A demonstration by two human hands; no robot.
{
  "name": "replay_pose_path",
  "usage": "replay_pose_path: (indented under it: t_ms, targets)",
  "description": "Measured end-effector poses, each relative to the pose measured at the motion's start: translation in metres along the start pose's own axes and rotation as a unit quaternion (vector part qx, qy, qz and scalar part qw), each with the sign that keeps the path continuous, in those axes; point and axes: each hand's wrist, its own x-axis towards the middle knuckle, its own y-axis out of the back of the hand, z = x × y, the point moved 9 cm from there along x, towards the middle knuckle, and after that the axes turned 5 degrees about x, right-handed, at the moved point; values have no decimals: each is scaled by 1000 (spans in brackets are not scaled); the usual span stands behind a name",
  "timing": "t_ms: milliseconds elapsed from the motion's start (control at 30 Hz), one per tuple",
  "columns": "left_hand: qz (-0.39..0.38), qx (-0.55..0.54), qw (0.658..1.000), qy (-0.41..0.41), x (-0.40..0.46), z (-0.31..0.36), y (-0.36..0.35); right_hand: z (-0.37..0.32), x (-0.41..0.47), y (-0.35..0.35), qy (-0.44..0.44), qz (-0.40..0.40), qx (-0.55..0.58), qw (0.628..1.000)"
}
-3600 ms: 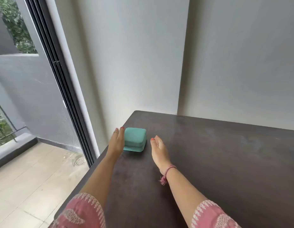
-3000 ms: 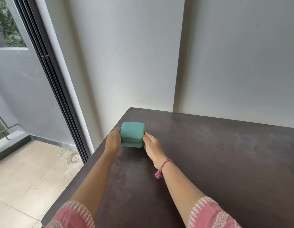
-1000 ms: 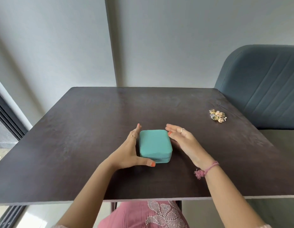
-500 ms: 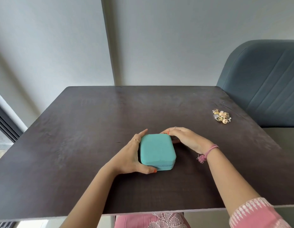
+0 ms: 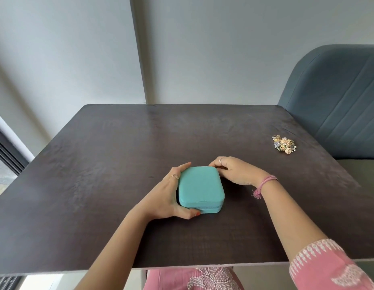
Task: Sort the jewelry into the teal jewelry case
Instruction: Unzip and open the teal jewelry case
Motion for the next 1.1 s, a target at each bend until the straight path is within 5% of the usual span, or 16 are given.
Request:
replay_pose_path:
  t_ms: [400,633,867,1100]
  targets:
    - [2,1,1000,2,-1,1,0,-12,-94,-3,18,146,-94,985]
    - [1,1,1000,5,-3,2,-3,-45,-140,-32,58,298,-210,929]
    - [3,1,1000,19,-7,-1,-8,-68,-134,-58,88,320,-212,919]
    - [59,-29,998,17,-26,-3,-8,-73,-125,-53,98,270,-137,948]
